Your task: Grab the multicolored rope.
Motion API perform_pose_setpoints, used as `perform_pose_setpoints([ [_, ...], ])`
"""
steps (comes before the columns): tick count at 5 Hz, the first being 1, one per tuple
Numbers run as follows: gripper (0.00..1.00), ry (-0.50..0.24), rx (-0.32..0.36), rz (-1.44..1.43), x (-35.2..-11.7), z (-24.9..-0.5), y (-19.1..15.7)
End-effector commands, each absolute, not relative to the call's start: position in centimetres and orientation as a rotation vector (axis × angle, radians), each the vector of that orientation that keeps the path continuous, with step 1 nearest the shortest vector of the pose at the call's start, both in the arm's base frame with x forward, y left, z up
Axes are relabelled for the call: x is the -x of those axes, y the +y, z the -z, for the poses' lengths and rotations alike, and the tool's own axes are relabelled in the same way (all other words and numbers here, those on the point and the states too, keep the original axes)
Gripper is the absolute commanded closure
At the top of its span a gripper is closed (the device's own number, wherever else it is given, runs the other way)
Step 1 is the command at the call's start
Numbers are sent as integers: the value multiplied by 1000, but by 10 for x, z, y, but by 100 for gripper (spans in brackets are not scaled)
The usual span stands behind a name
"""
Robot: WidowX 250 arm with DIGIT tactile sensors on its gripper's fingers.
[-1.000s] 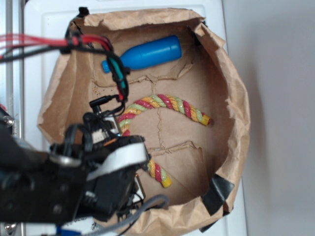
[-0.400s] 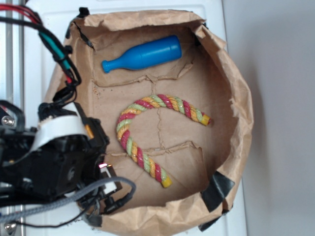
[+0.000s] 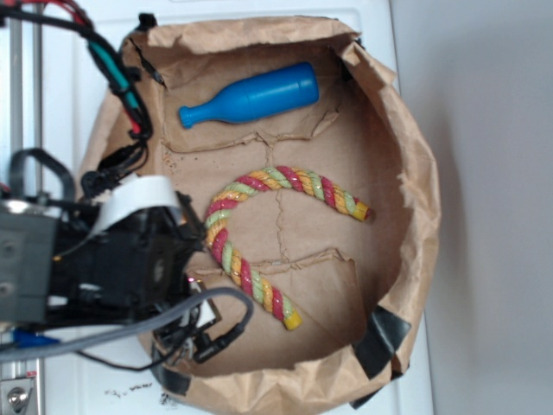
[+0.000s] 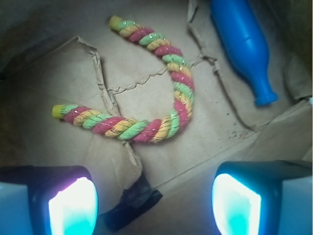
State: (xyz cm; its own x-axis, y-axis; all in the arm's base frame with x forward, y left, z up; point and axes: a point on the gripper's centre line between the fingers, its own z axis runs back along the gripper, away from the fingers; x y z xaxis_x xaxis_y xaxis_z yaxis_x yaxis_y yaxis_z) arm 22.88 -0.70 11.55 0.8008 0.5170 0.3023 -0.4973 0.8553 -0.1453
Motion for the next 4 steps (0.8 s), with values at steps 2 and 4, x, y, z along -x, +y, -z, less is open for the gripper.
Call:
perform_pose_setpoints([
  [2,0,-284,100,-631,-255,-120,11],
  [4,0,-262,86,-655,-267,-99,31],
])
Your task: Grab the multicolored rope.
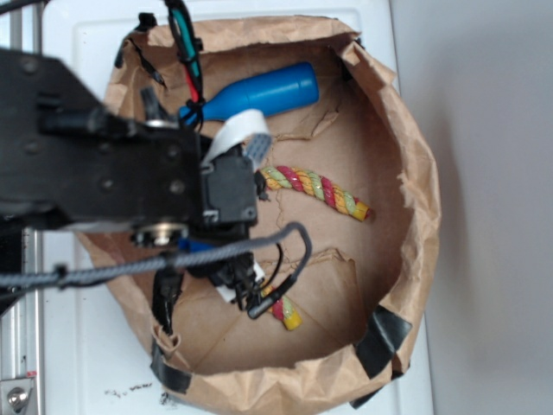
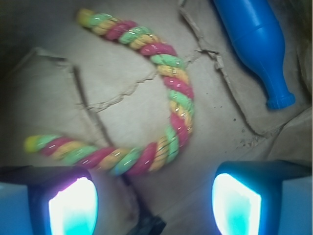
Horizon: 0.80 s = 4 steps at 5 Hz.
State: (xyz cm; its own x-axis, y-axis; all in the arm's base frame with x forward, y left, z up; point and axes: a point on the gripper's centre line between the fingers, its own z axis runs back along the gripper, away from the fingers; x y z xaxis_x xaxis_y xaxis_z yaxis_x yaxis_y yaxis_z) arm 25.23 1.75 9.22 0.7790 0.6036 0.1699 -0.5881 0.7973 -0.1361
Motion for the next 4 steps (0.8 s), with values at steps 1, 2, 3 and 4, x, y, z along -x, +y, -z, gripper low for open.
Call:
perform_pose_setpoints([
  [1,0,-236,48,-656,-278,-90,42],
  [2,0,-228,20,-660,-289,-77,55],
  [3,0,-265,23,-642,-297,-72,57],
  [4,0,-273,19,-604,-310,-63,49],
])
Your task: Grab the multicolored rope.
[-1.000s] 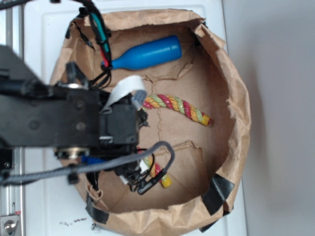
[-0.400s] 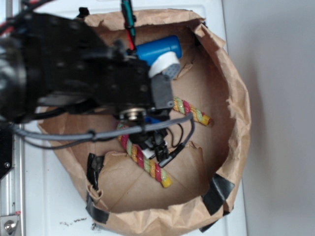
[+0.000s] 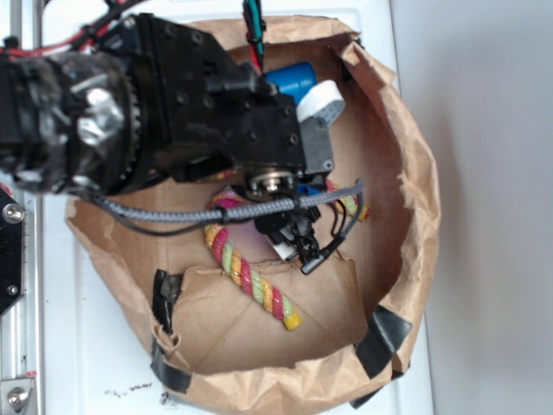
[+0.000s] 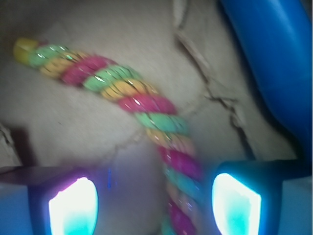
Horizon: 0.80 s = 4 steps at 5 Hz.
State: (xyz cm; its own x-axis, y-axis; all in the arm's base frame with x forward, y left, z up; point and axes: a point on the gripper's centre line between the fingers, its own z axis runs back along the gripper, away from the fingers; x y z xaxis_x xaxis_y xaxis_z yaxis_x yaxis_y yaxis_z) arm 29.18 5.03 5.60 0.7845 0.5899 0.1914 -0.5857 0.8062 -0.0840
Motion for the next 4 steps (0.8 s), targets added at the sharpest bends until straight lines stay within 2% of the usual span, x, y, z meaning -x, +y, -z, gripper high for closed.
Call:
perform_pose_setpoints([
  [1,0,-262,25,-549,-323,-49,36],
  [2,0,-270,32,-525,-297,-45,2],
  [3,100,-258,26,-554,-300,-49,1],
  [4,100,-275,8,-542,-299,-53,1],
])
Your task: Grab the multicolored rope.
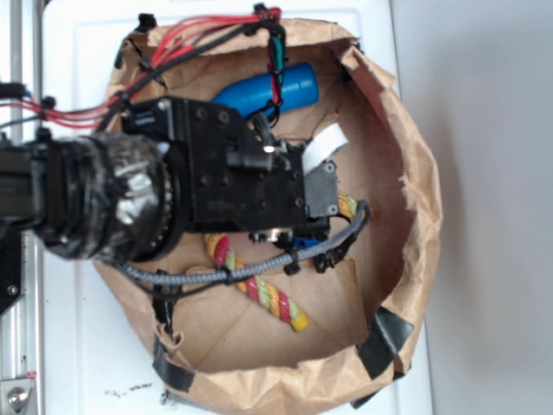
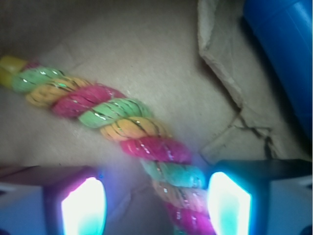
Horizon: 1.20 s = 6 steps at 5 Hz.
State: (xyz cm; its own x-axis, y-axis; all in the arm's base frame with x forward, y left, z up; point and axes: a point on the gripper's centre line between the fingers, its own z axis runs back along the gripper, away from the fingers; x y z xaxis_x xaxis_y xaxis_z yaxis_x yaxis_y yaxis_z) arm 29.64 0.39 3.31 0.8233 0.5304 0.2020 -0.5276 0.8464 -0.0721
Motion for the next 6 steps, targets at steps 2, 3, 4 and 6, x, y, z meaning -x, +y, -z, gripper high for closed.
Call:
perform_pose_setpoints([
  [2,100,-303,14,-537,-304,-64,13],
  [3,100,-312,11,-532,-305,-67,17],
  [4,100,-339,21,-548,-305,-80,26],
  [6,100,-381,114,-604,-307,-122,34],
])
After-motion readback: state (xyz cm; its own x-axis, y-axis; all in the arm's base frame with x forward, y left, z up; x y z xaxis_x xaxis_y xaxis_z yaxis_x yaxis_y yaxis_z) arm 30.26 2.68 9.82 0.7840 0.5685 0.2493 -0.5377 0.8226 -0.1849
